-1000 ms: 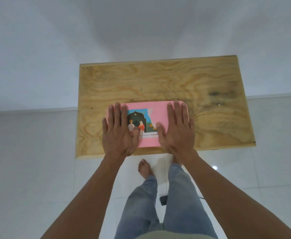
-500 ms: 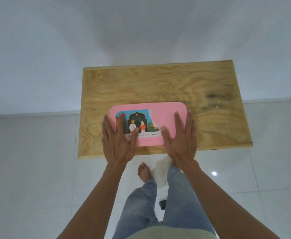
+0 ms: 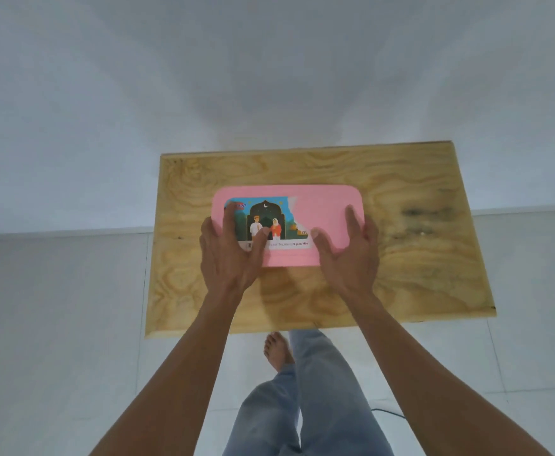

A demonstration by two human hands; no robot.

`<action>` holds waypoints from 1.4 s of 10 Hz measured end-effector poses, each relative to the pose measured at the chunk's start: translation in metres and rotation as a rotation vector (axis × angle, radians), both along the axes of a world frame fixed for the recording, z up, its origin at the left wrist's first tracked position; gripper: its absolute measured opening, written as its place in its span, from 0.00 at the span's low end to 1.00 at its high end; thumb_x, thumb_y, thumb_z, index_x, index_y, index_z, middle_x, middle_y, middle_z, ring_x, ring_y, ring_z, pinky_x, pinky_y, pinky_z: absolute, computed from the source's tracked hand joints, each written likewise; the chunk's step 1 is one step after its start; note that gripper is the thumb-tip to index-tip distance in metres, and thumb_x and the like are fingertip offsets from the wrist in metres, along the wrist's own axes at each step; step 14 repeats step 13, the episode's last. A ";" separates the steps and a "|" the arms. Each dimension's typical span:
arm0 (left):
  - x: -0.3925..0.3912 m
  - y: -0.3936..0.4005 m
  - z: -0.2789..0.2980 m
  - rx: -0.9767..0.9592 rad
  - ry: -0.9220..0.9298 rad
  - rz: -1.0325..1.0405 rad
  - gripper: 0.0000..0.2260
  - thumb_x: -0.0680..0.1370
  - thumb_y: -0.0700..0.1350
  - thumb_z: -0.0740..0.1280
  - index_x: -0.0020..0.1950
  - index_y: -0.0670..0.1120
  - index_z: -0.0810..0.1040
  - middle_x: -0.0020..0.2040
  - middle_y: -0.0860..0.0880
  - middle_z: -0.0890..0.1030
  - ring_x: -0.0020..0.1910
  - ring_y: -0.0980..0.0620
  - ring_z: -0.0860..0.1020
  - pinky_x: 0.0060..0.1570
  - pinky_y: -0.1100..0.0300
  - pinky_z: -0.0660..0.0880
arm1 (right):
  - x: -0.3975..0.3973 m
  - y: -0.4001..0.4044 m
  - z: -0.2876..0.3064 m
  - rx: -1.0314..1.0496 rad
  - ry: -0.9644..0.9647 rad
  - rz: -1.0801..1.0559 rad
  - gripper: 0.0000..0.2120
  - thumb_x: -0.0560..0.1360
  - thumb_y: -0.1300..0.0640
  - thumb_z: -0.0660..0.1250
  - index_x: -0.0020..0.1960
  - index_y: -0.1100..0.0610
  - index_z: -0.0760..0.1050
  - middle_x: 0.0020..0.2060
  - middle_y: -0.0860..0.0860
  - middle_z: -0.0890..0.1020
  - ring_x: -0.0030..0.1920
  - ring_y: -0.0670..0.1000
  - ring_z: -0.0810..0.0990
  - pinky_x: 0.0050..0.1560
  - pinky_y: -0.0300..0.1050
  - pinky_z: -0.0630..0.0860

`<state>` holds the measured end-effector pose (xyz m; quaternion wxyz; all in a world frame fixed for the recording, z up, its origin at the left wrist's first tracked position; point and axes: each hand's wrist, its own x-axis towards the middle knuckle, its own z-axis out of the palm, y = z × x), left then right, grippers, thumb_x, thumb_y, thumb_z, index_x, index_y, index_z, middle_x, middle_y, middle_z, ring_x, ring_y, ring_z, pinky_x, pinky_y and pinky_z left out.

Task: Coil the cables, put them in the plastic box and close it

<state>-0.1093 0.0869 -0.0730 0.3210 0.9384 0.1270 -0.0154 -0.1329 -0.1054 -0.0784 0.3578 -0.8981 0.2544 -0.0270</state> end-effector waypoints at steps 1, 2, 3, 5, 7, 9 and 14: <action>0.030 -0.001 0.000 -0.012 -0.023 -0.002 0.29 0.75 0.63 0.67 0.73 0.60 0.62 0.62 0.43 0.69 0.60 0.40 0.73 0.50 0.52 0.72 | 0.033 -0.004 0.000 -0.002 -0.019 0.015 0.37 0.74 0.37 0.68 0.77 0.49 0.62 0.76 0.55 0.60 0.76 0.55 0.62 0.71 0.52 0.68; 0.066 0.000 -0.005 -0.027 -0.019 -0.005 0.31 0.75 0.63 0.67 0.75 0.59 0.61 0.63 0.43 0.68 0.61 0.40 0.73 0.54 0.49 0.75 | 0.074 -0.008 -0.003 -0.011 -0.017 0.048 0.37 0.74 0.36 0.67 0.78 0.49 0.61 0.77 0.54 0.59 0.76 0.55 0.63 0.71 0.52 0.69; 0.087 -0.001 -0.008 -0.057 -0.026 -0.006 0.30 0.75 0.62 0.68 0.73 0.60 0.60 0.64 0.43 0.67 0.62 0.40 0.73 0.55 0.51 0.73 | 0.097 -0.009 -0.007 -0.006 -0.030 0.046 0.37 0.74 0.37 0.68 0.77 0.49 0.62 0.77 0.55 0.60 0.76 0.55 0.63 0.70 0.52 0.69; 0.123 -0.002 -0.014 -0.054 0.008 -0.034 0.33 0.75 0.63 0.66 0.76 0.58 0.58 0.65 0.41 0.67 0.62 0.39 0.73 0.58 0.47 0.75 | 0.131 -0.013 -0.015 -0.035 -0.015 0.067 0.37 0.74 0.34 0.65 0.77 0.50 0.61 0.76 0.57 0.61 0.74 0.59 0.66 0.67 0.59 0.74; 0.125 -0.004 -0.015 0.020 0.027 -0.065 0.34 0.78 0.63 0.64 0.79 0.53 0.56 0.69 0.38 0.64 0.66 0.38 0.68 0.58 0.46 0.72 | 0.132 -0.010 -0.014 -0.100 0.040 0.084 0.36 0.76 0.35 0.61 0.79 0.49 0.58 0.77 0.57 0.58 0.75 0.60 0.62 0.67 0.57 0.71; 0.122 -0.004 -0.013 0.155 0.067 -0.136 0.30 0.81 0.65 0.54 0.80 0.56 0.54 0.81 0.39 0.49 0.79 0.37 0.52 0.70 0.39 0.64 | 0.126 -0.007 -0.005 -0.169 0.132 0.195 0.34 0.80 0.38 0.54 0.81 0.50 0.48 0.80 0.57 0.47 0.80 0.60 0.47 0.75 0.62 0.60; 0.017 -0.001 0.041 0.124 -0.025 -0.186 0.29 0.82 0.63 0.52 0.81 0.54 0.57 0.82 0.43 0.53 0.80 0.41 0.54 0.72 0.38 0.63 | 0.032 0.010 0.043 -0.139 -0.010 0.255 0.33 0.80 0.42 0.57 0.81 0.49 0.51 0.81 0.52 0.51 0.80 0.54 0.51 0.76 0.57 0.59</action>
